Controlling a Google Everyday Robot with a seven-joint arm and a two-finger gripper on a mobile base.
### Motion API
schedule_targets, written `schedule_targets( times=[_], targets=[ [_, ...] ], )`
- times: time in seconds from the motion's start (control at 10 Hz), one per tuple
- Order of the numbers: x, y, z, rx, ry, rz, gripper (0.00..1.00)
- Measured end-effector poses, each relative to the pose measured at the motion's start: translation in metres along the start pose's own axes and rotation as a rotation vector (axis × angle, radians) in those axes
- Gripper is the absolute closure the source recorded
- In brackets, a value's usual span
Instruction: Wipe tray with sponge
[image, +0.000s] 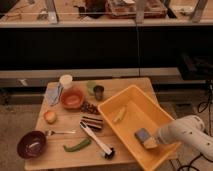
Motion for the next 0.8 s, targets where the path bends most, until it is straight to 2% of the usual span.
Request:
schedule_targets(
  times=[0.2, 0.4, 0.6, 0.8],
  targets=[
    [-0.028, -0.027, 0.005, 0.042, -0.007, 0.024, 1.00],
    [-0.054, -0.037, 0.012, 0.060, -0.020, 0.027, 1.00],
    [-0.076, -0.025, 0.020, 0.039, -0.038, 0.002, 1.00],
    [-0.088, 0.008, 0.025, 0.004, -0.051, -0.038, 1.00]
  ],
)
